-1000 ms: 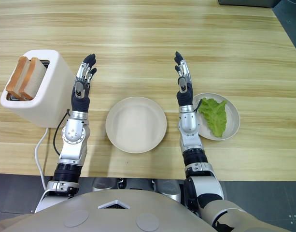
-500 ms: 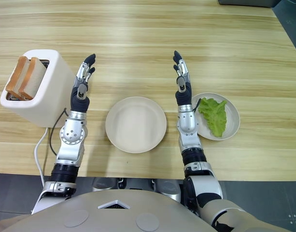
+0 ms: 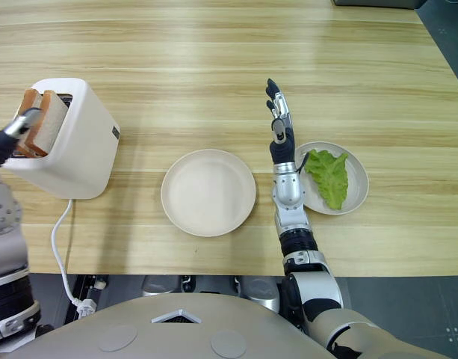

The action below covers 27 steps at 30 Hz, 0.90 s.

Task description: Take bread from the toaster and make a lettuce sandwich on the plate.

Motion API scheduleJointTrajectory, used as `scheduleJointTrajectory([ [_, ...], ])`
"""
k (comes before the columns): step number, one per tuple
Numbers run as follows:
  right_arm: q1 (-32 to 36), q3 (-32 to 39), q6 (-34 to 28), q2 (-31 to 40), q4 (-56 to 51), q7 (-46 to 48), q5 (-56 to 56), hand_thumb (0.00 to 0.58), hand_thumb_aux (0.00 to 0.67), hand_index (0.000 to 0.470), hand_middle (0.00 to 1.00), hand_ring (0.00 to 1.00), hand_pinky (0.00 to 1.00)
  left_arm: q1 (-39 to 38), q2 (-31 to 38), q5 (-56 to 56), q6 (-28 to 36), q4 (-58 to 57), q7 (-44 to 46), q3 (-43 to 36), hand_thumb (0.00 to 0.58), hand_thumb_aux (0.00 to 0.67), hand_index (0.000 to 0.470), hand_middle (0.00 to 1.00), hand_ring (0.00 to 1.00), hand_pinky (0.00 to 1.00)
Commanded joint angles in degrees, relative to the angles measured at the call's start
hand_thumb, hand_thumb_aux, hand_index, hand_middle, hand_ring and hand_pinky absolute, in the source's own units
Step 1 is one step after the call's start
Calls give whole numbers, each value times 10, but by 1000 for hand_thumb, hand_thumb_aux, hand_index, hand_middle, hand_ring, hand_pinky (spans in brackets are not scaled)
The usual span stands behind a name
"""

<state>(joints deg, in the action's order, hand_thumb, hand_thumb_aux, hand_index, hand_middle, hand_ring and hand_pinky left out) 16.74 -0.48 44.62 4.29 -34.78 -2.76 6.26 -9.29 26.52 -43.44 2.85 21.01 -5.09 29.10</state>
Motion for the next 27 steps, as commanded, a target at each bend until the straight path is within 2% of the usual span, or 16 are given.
scheduleJointTrajectory([
  [1, -3, 5, 2, -2, 3, 2, 3, 0, 0, 0, 0, 0, 0, -23, 19, -5, 40, -44, 3, 23, 0, 0, 0, 0, 0, 0],
  [10, -1, 8, 9, 0, -1, -1, 5, 0, 0, 0, 0, 0, 0, -20, 39, 21, 56, -121, 2, -12, 0, 0, 0, 0, 0, 0],
  [27, -4, 8, 15, 4, 5, -16, 12, 0, 0, 0, 0, 0, 0, -2, 44, 27, 79, -122, 14, -91, 0, 0, 0, 0, 0, 0],
])
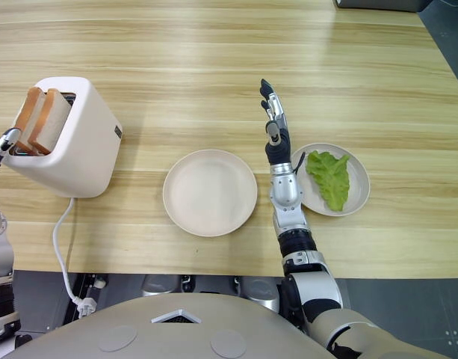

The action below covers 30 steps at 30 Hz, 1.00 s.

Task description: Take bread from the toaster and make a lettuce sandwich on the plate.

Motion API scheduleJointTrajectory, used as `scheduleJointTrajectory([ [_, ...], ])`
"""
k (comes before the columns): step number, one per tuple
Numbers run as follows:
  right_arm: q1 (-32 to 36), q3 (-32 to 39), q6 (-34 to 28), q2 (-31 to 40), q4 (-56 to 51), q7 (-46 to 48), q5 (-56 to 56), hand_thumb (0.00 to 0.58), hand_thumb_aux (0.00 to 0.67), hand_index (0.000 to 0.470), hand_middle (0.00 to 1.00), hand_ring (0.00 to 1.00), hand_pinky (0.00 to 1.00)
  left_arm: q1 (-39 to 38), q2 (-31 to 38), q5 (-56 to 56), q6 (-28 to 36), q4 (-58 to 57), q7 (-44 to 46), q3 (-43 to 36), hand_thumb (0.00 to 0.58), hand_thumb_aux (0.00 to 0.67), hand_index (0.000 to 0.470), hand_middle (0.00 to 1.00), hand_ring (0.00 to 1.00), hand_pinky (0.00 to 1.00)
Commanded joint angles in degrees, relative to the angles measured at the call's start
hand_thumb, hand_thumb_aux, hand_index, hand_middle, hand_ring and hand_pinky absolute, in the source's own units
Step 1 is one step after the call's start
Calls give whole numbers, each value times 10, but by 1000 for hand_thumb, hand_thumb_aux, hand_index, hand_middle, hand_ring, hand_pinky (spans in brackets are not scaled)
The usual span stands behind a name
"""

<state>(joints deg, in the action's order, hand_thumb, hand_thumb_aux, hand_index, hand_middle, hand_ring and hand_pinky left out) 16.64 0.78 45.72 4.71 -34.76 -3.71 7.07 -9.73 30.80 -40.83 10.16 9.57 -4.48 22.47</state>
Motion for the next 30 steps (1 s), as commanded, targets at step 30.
scheduleJointTrajectory([
  [30, 1, -1, 3, 2, -9, -16, 14, 0, 0, 0, 0, 0, 0, 20, 8, 39, 9, -18, -53, -32, 0, 0, 0, 0, 0, 0],
])
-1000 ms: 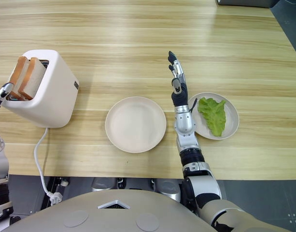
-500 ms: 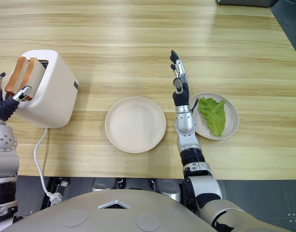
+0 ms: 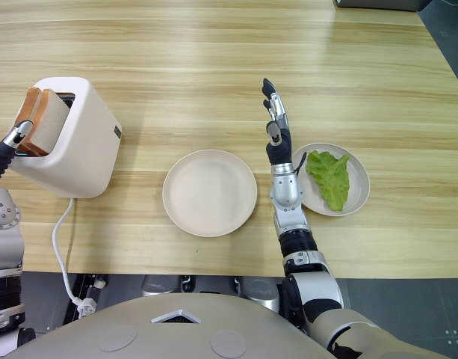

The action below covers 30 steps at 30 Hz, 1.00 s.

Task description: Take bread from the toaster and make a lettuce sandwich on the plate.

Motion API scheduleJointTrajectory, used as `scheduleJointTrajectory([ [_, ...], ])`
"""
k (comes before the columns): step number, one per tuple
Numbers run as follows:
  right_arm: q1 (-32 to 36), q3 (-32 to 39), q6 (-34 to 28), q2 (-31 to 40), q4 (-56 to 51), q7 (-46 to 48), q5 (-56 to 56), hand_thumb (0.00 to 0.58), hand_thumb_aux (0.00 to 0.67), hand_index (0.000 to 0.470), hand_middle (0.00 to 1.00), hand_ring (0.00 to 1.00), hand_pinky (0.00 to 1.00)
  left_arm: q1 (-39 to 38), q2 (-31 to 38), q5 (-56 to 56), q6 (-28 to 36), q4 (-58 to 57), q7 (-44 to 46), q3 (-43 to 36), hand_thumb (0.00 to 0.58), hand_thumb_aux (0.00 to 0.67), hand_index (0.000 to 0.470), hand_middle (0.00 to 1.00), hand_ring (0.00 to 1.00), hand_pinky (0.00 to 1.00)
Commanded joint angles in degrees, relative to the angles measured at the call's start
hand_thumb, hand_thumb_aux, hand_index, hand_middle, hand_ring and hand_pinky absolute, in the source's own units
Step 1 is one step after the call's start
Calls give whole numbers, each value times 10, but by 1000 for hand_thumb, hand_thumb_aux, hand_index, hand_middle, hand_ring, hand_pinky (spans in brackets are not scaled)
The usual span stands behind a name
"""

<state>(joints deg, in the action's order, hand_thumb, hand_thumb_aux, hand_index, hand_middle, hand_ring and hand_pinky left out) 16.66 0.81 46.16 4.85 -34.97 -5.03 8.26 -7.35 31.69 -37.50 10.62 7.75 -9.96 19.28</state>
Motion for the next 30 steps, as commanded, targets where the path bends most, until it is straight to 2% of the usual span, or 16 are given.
scheduleJointTrajectory([
  [1, 1, -2, -1, 1, -6, -2, 3, 0, 0, 0, 0, 0, 0, -5, 1, 6, 6, -4, 3, -1, 0, 0, 0, 0, 0, 0],
  [30, -4, -4, 1, 4, -1, -5, 5, 0, 0, 0, 0, 0, 0, 3, -4, 23, -3, -40, -6, -6, 0, 0, 0, 0, 0, 0],
])
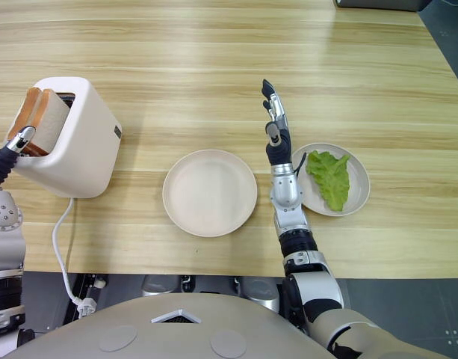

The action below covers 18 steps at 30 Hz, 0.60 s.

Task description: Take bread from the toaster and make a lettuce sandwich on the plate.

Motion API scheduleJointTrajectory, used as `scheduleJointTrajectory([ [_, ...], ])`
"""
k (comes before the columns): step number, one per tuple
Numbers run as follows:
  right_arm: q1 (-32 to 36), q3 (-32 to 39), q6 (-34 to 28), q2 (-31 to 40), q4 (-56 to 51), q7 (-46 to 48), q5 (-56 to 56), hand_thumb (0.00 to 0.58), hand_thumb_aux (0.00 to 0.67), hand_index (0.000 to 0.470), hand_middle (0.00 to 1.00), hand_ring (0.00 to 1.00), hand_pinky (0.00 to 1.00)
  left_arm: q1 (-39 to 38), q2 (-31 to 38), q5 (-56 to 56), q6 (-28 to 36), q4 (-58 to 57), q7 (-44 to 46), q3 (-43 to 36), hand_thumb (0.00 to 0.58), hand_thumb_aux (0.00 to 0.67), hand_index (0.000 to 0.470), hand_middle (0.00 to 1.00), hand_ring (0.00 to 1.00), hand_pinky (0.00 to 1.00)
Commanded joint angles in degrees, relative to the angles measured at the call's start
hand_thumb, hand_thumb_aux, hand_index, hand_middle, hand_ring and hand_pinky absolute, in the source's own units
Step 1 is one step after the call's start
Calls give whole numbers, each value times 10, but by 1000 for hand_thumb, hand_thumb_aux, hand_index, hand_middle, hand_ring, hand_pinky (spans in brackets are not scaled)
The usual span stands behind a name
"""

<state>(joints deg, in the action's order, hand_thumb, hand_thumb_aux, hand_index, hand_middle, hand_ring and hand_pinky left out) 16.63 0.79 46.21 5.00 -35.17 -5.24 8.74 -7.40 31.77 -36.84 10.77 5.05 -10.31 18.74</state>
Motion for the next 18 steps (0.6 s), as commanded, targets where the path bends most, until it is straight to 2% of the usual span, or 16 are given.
scheduleJointTrajectory([
  [1, -4, -4, 0, 2, 1, -3, 0, 0, 0, 0, 0, 0, 0, 5, -7, 24, -8, -15, -1, -2, 0, 0, 0, 0, 0, 0],
  [17, -2, -3, 1, 2, -2, -5, 2, 0, 0, 0, 0, 0, 0, 7, -7, 48, -41, -66, -9, -16, 0, 0, 0, 0, 0, 0],
  [18, -2, -3, 1, 2, -2, -5, 2, 0, 0, 0, 0, 0, 0, 7, -7, 49, -44, -69, -10, -16, 96, 58, 40, 0, 0, 0],
])
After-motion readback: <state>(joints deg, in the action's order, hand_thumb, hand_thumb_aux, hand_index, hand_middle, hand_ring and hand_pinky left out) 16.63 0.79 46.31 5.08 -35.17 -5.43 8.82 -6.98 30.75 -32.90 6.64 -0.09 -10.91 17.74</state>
